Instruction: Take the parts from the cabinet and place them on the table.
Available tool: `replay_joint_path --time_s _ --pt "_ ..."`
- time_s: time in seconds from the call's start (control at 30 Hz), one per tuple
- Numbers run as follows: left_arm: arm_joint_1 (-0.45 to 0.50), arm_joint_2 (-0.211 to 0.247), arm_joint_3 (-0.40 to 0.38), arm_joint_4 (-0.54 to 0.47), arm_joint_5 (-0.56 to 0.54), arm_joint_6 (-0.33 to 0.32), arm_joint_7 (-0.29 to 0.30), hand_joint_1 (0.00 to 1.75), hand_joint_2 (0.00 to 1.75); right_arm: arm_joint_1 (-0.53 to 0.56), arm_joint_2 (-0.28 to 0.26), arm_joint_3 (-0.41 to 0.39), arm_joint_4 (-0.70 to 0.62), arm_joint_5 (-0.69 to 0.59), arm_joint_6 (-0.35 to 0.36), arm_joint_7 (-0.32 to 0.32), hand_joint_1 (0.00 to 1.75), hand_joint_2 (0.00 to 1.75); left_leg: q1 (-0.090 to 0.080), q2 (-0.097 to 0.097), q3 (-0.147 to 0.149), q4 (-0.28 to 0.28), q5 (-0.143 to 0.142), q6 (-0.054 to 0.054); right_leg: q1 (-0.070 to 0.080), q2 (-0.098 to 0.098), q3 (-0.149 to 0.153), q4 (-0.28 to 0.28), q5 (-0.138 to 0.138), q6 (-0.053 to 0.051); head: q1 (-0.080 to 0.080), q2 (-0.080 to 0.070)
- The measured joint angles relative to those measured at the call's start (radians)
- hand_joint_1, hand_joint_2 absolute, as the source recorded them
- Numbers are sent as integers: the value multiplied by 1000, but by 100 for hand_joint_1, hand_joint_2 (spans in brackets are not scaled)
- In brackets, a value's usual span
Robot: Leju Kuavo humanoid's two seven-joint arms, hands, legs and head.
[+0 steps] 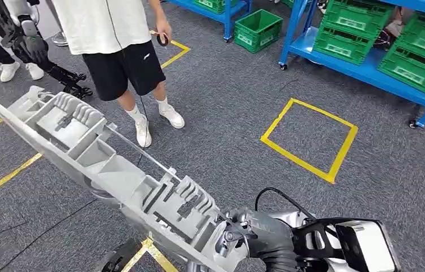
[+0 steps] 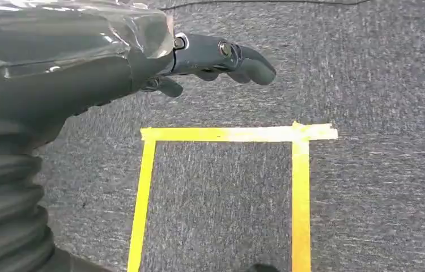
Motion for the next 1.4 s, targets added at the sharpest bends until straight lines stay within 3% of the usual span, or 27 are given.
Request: replay_joint_path --time_s 0.03,0.17,0.2,0.27,0.33,0.37,0.4,0.43,0.5,0.53,0.57,0.67,0.7,0.73,0.77,0.83,0.9,0.93,1.0,1.03,1.07,1.2,1.23,1.27,1.33,1.37,1.4 --pt "-3 5 0 -1 -1 0 0 0 175 0 2 0 0 0 1 0 175 175 -11 44 17 -35 -12 12 2 -6 1 0 0 1 1 0" --pt "-5 11 1 -3 -2 -2 2 0 175 -2 7 0 0 1 2 0 175 175 -21 8 14 -52 0 28 5 -40 7 -11 0 16 0 0" --pt "-2 10 1 -5 -2 -3 2 0 175 -2 6 -1 0 2 2 0 175 175 -3 -2 34 -78 17 28 4 -26 0 -2 -8 19 1 0" --pt "-9 7 1 -7 -4 -5 2 0 175 -1 4 -2 0 1 2 -1 175 175 -5 -22 36 -88 26 36 1 38 -36 80 -50 9 4 0" --pt "-11 5 1 -7 -5 -6 2 0 175 1 2 -3 0 2 2 -1 175 175 -5 -45 33 -87 26 35 -3 52 -112 236 -108 3 6 0" --pt "-10 4 1 -7 -6 -6 2 0 175 1 2 -3 0 3 2 -1 175 175 -5 -57 33 -86 26 35 -5 54 -139 288 -119 10 6 0" --pt "-9 4 1 -7 -8 -6 2 0 175 2 -1 -3 0 4 2 -1 175 175 -4 -69 33 -85 26 35 -8 54 -141 285 -109 20 6 0" --pt "-9 4 1 -7 -8 -6 2 0 175 2 -2 -3 0 5 2 -1 175 175 -2 -82 33 -83 24 32 -14 54 -118 234 -82 35 6 0" --pt "-9 3 1 -7 -8 -7 2 0 175 1 -2 -4 0 5 2 -1 175 175 3 -106 32 -69 17 20 -26 68 -34 60 -11 64 6 0" --pt "-9 3 1 -7 -9 -7 2 0 175 1 -3 -4 0 5 2 -2 175 175 4 -114 26 -57 10 10 -34 98 -10 6 -3 64 7 0" --pt "-9 3 1 -7 -9 -8 2 0 175 1 -3 -4 -1 7 2 -2 175 175 -1 -123 16 -44 4 1 -27 97 -7 5 -1 48 7 0" --pt "0 5 1 -7 -10 -9 3 0 175 1 -2 -5 -2 9 2 -5 175 175 7 -133 10 -50 8 -12 -18 84 -11 11 0 29 6 0" --pt "2 6 1 -7 -10 -9 3 0 175 0 -1 -5 -2 9 2 -5 175 175 10 -126 8 -44 2 -15 -30 76 -7 5 3 21 6 0" --pt "2 5 1 -7 -10 -8 2 0 175 0 1 -5 -2 9 2 -5 175 175 7 -81 -1 -18 -12 -21 -27 71 -4 4 2 16 3 0" --pt "0 6 2 -7 -10 -8 3 0 175 0 3 -5 -2 9 2 -5 175 175 8 -54 -30 40 -45 -26 -25 64 -1 5 -2 9 1 0" --pt "0 6 2 -7 -10 -8 2 0 175 0 4 -5 -2 9 2 -5 175 175 12 -38 -109 196 -114 -33 -19 48 0 5 -5 5 1 0" --pt "1 5 2 -7 -10 -8 3 0 175 1 4 -5 -2 10 2 -5 175 175 13 -34 -155 268 -120 -33 -15 33 1 5 -8 2 1 0" --pt "2 5 2 -7 -10 -8 3 0 175 1 4 -5 -2 10 2 -5 175 175 13 -33 -141 231 -90 -30 -12 26 3 5 -9 0 1 0" --pt "1 7 3 -7 -10 -8 3 0 175 0 5 -5 -2 9 2 -6 175 175 9 -21 -53 60 -2 -13 -8 14 11 5 -14 0 1 0" --pt "1 9 5 -7 -9 -6 3 0 175 0 5 -5 -2 9 2 -8 175 175 1 13 -11 -19 21 1 -8 10 13 3 -15 0 1 0" --pt "-1 9 6 -7 -7 -5 5 0 175 0 4 -6 -2 9 3 -9 175 175 -9 23 -6 -30 9 2 5 5 11 5 -19 7 2 0" --pt "4 12 20 -7 1 17 24 0 175 0 5 -7 -3 11 5 -11 175 175 -14 -10 2 -55 19 20 4 -21 23 -12 -21 23 1 0" --pt "6 9 23 -7 2 29 32 0 175 1 4 -7 -3 13 5 -11 175 175 -4 -17 15 -72 29 22 0 3 14 6 -30 22 3 0" --pt "4 8 27 -7 2 40 38 0 175 1 3 -8 -3 13 6 -12 175 175 -3 -23 19 -80 33 30 -2 30 -6 46 -50 16 4 0" --pt "2 5 32 -6 -2 60 55 0 175 3 1 -10 -3 15 8 -13 175 175 -3 -40 18 -80 33 31 -3 51 -83 195 -105 5 7 0" --pt "3 5 32 -5 -2 69 61 0 175 7 0 -10 -3 16 9 -13 175 175 -5 -51 18 -80 32 31 -5 54 -126 270 -126 7 6 0" --pt "4 5 34 -4 -2 72 65 0 175 10 -2 -10 -3 19 10 -11 175 175 -5 -60 18 -79 32 30 -6 54 -145 296 -124 14 7 0"
